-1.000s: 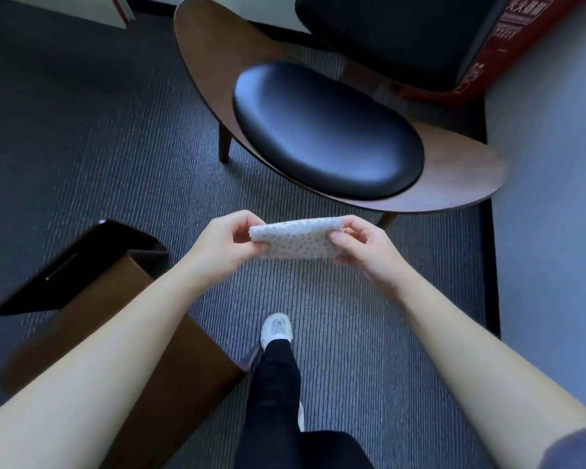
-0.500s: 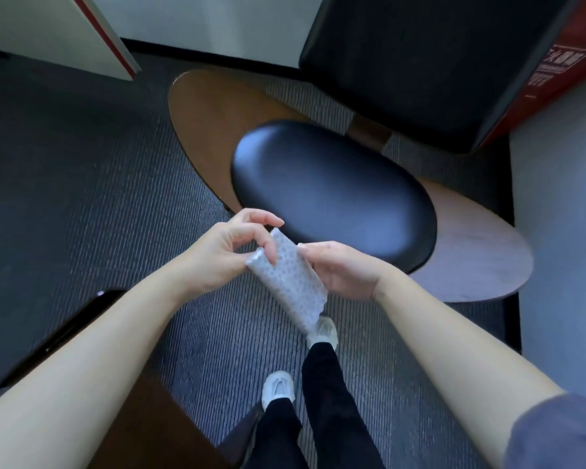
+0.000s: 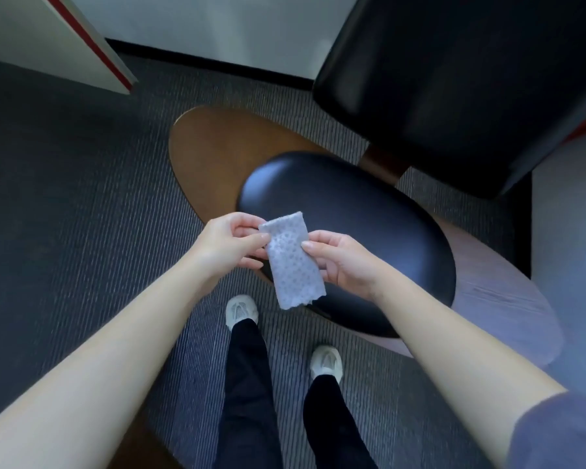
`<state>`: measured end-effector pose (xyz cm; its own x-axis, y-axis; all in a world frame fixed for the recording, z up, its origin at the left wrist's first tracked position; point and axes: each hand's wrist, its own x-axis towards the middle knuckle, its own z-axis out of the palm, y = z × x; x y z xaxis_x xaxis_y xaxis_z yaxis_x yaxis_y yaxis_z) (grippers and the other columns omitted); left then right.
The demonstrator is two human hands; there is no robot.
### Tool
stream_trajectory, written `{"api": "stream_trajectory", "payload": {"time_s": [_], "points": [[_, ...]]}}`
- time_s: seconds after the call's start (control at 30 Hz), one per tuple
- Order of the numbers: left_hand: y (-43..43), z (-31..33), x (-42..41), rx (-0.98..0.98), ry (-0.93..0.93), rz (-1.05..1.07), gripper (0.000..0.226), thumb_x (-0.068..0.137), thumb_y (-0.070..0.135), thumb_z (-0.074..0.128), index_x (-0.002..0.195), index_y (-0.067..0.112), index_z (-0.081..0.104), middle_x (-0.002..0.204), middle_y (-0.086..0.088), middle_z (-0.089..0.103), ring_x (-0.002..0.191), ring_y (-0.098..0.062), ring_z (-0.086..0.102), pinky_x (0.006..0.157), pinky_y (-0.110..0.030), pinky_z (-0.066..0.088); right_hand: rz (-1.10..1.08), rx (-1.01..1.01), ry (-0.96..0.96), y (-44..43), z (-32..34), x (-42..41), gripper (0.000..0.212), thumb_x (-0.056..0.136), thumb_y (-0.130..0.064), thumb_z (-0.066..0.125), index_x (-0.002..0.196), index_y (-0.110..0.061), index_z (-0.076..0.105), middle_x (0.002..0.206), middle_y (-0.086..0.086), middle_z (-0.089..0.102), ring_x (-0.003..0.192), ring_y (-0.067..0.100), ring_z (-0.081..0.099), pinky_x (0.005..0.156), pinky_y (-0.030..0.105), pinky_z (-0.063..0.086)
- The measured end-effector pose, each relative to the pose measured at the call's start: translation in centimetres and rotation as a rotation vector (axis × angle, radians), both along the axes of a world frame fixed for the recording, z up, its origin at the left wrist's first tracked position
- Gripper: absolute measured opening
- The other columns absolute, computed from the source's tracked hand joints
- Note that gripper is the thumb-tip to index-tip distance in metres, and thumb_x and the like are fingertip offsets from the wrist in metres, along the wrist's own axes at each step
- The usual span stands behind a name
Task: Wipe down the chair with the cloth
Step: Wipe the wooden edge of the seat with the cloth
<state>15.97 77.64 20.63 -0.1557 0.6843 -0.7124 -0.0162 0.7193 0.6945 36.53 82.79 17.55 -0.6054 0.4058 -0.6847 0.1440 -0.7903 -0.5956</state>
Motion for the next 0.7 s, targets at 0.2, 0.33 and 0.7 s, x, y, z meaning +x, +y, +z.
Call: {"api": "stream_trajectory", "payload": {"time_s": [0.2,0.33,0.7], "points": [[7.9,-5.5,-4.4,0.028,0.104,-0.144,0.011,0.09,0.013,0.063,0.097,0.021,0.067,0.091,-0.002,0.071,0.079,-0.011,0.07,0.067,-0.028,0.056,-0.073,0.106,-0.181,5.1,-3.6,-4.6,0.019,0.097,-0.012,0.057,0.114,-0.009,0.065,0.113,0.007,0.072,0.106,0.022,0.069,0.091,0.04,0.056],[12.6,-11.6,-6.8,0.045,0.421,-0.433,0.03,0.091,0.022,0.06,0.122,0.023,0.062,0.12,0.006,0.065,0.113,-0.014,0.059,0.099,-0.028,0.044,-0.252,0.231,-0.498,9.4,-9.1,-6.6,0.012,0.095,-0.009,0.059,0.102,-0.012,0.068,0.105,0.004,0.071,0.101,0.018,0.069,0.087,0.038,0.058],[19.8,-26.0,-4.9,0.334,0.985,-1.21,0.067,0.103,0.037,0.038,0.155,0.009,0.009,0.163,-0.014,0.005,0.15,-0.026,0.009,0.121,-0.038,0.01,-0.129,0.782,-1.122,22.5,-22.0,-1.6,0.014,0.092,-0.011,0.053,0.1,-0.014,0.065,0.093,-0.001,0.066,0.085,0.016,0.058,0.07,0.025,0.04]]}}
